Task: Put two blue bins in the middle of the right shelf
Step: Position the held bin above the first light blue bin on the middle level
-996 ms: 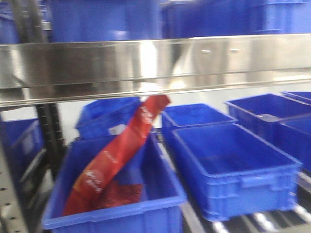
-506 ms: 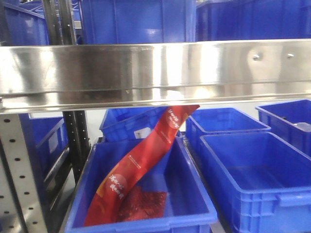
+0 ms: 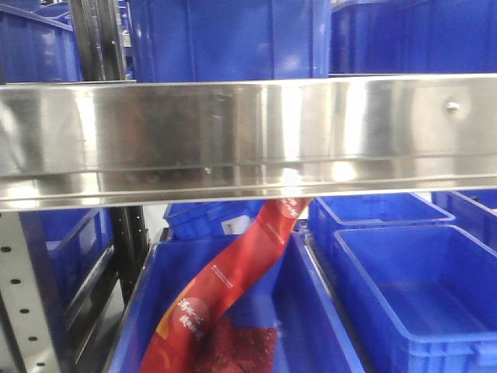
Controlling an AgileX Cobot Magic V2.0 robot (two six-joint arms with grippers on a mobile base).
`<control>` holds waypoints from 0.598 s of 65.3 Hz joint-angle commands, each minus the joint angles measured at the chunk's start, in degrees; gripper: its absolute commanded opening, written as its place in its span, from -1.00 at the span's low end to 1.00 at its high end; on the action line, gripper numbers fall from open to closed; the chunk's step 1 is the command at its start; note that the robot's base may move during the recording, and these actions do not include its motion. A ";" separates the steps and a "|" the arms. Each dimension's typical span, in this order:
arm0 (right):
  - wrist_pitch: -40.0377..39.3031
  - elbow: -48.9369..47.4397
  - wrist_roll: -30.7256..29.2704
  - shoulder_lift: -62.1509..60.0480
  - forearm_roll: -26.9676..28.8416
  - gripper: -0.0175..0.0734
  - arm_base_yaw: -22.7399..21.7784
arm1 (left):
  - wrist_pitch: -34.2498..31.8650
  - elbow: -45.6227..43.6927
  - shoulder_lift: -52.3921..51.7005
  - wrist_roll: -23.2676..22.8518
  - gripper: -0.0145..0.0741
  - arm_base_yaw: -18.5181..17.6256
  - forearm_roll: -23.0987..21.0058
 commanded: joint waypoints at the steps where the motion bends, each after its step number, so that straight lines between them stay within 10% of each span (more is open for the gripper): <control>1: -15.76 -0.57 0.84 -0.16 2.38 -0.98 0.88 | -6.70 -1.25 -1.25 0.83 -0.92 -1.74 -4.94; 39: -15.76 -0.57 0.84 -0.16 2.38 -0.98 0.88 | -6.70 -1.25 -1.25 0.83 -0.92 -1.74 -4.94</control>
